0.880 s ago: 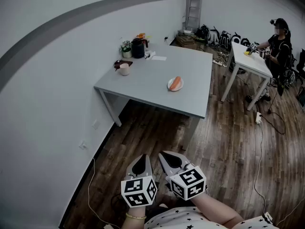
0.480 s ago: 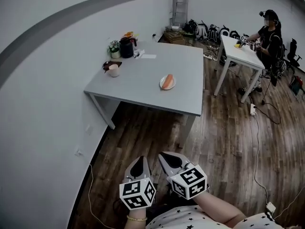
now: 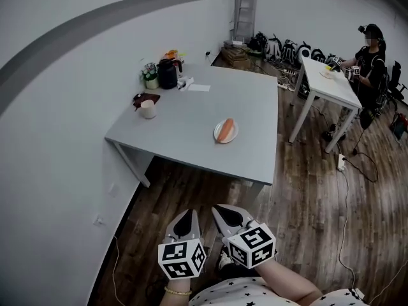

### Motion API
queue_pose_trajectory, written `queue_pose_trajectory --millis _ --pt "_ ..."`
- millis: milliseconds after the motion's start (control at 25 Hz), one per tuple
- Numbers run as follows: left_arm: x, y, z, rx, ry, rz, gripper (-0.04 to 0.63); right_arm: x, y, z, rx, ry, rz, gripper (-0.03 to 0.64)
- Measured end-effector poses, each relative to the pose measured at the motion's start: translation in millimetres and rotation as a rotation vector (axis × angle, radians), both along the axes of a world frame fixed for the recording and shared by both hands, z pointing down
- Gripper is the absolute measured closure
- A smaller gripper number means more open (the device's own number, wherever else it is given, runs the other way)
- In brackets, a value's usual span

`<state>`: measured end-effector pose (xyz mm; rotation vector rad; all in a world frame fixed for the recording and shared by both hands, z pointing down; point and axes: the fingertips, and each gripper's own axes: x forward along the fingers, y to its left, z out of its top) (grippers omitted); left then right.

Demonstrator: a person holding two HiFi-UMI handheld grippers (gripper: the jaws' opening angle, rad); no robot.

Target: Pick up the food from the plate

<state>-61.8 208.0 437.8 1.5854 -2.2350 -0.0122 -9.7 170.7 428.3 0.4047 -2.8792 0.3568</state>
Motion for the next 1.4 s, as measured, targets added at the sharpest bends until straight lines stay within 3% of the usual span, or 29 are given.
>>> queue_pose_trajectory --millis 360,600,1000,1280,1400 --pt "-42.4 -140.1 -4.7 0.006 0.014 0.041 0.588 -39.3 -134.1 -6.9 0.034 0.011 0.034 0.618" --pt "-47.0 -207.4 2.4 -0.005 0.013 0.09 0.588 -39.8 -199.7 1.2 0.02 0.015 0.105 0.618" --pt "-69.0 -302.6 38.2 -0.099 0.004 0.223 0.588 -44.8 -296.0 26.4 -0.017 0.056 0.262 0.618" --pt "-99.6 -382.1 85.5 -0.241 -0.004 0.353 0.586 -64.5 -369.4 27.6 -0.029 0.085 0.355 0.618" --pt "-103.4 -415.9 117.1 -0.341 0.023 0.455 0.423 -66.3 -392.7 33.5 -0.049 0.093 0.415 0.618"
